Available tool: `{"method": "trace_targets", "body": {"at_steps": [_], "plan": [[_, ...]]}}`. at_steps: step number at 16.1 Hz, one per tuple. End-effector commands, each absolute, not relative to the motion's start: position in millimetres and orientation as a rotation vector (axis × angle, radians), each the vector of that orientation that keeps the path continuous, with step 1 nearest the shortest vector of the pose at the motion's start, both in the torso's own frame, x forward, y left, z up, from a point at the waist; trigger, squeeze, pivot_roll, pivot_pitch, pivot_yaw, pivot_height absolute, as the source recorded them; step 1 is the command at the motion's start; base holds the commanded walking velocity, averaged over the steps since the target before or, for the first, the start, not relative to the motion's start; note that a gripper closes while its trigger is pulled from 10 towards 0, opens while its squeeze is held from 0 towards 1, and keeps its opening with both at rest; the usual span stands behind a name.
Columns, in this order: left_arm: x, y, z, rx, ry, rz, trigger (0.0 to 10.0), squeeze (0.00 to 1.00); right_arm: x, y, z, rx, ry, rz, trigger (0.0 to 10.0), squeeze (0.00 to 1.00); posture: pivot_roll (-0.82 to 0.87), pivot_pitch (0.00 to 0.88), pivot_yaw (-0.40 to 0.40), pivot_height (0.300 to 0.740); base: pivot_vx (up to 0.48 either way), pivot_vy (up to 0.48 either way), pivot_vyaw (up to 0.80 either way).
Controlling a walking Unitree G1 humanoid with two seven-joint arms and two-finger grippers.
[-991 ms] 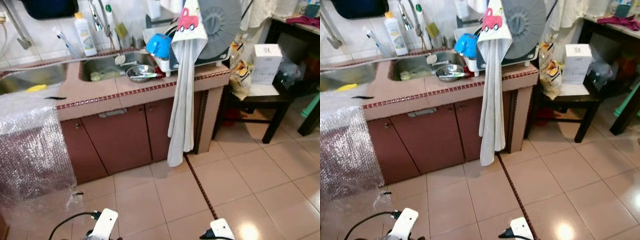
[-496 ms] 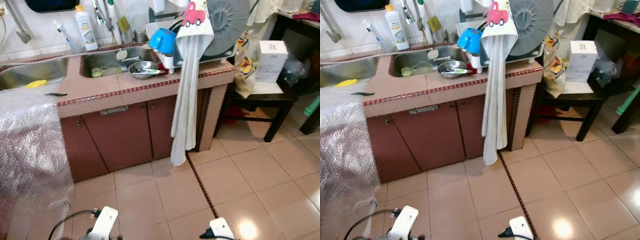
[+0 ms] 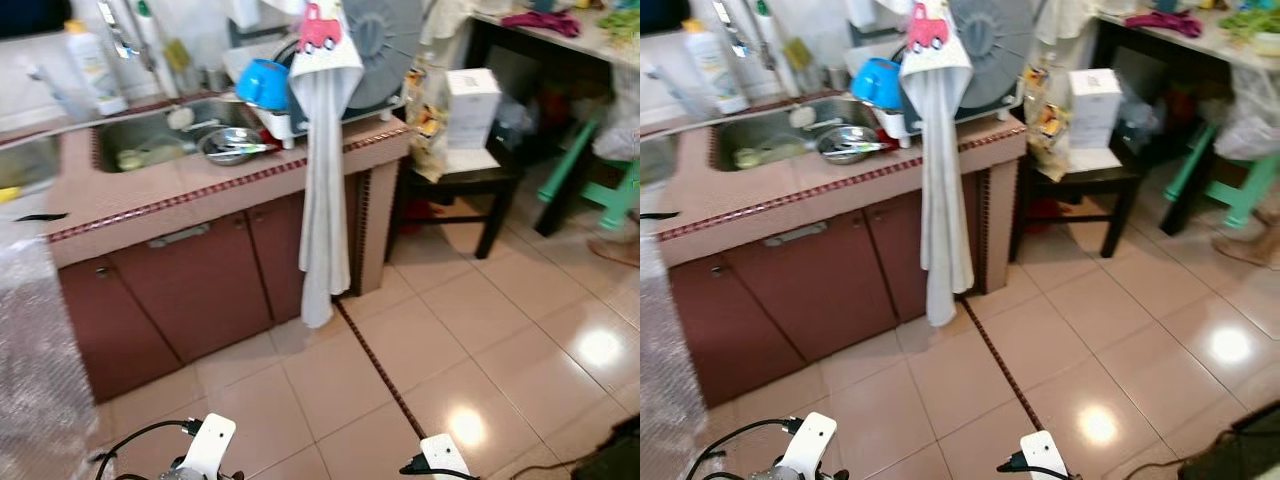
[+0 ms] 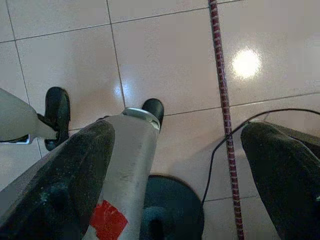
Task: Kitchen organization
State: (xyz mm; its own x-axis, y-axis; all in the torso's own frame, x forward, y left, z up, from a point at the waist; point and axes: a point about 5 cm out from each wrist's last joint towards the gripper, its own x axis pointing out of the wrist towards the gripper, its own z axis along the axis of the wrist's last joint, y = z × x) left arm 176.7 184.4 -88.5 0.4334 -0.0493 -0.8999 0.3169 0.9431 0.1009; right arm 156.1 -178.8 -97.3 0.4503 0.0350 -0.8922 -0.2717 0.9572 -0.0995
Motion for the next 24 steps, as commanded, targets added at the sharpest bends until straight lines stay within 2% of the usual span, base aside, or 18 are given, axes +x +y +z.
{"method": "trace_targets", "body": {"at_steps": [1,8,10,12,24], "plan": [[177.2,189.2,-87.8,0.290,1.107,-0.225,10.0,0.00,150.2,-179.5,-99.7,-0.228,1.114,0.179,10.0,0.00,-0.07,0.000,0.079,0.740,0.000,0.000,-0.76],[177.1,191.8,-87.6,0.248,1.107,-0.176,10.0,0.00,148.3,-178.1,-100.6,-0.158,1.116,0.134,10.0,0.00,-0.07,0.000,0.086,0.740,0.000,0.000,0.00],[182.2,193.1,-85.1,0.125,1.082,-0.089,10.0,0.00,150.4,-183.2,-99.3,0.023,1.100,0.003,10.0,0.00,-0.07,0.000,0.085,0.740,0.000,0.000,0.00],[186.5,194.3,-82.9,0.112,1.070,-0.079,10.0,0.00,155.7,-187.0,-96.8,0.123,1.077,-0.055,10.0,0.00,-0.07,0.000,0.087,0.740,0.000,0.000,0.00],[191.7,189.6,-81.0,0.133,1.069,-0.112,10.0,0.00,159.2,-185.2,-95.8,0.103,1.082,-0.040,10.0,0.00,-0.07,0.000,0.092,0.740,0.000,0.000,0.00]]}}
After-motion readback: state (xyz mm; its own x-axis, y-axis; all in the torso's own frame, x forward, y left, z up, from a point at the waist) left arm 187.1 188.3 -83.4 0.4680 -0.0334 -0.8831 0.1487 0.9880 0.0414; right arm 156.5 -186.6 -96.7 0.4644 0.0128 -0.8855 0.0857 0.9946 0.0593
